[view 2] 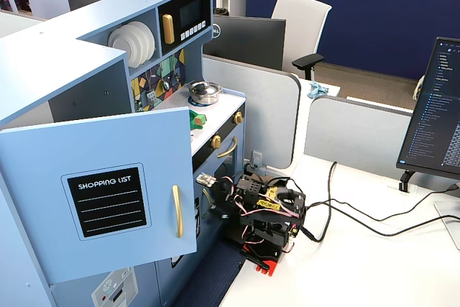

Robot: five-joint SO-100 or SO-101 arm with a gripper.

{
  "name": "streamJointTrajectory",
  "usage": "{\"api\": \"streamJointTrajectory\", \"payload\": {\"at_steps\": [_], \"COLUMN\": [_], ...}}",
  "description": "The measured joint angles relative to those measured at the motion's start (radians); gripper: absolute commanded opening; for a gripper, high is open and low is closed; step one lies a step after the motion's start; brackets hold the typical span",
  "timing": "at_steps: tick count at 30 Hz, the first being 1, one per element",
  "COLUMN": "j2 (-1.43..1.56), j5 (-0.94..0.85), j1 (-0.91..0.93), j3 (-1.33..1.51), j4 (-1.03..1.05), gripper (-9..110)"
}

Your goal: Pick up the green pineapple from the left cabinet and place it in the green recipient

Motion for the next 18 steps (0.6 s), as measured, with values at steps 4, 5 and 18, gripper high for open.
{"api": "streamJointTrajectory", "payload": {"at_steps": [4,5,18], "j2": [-0.121,-0.144,-0.284], "j5": [0.000,-0.009,-0.037], "j1": [-0.196,-0.244,-0.456], "j3": [-0.118,-0.155,-0.439], "j4": [-0.439,-0.518,-0.804], "gripper": [12,14,27]}}
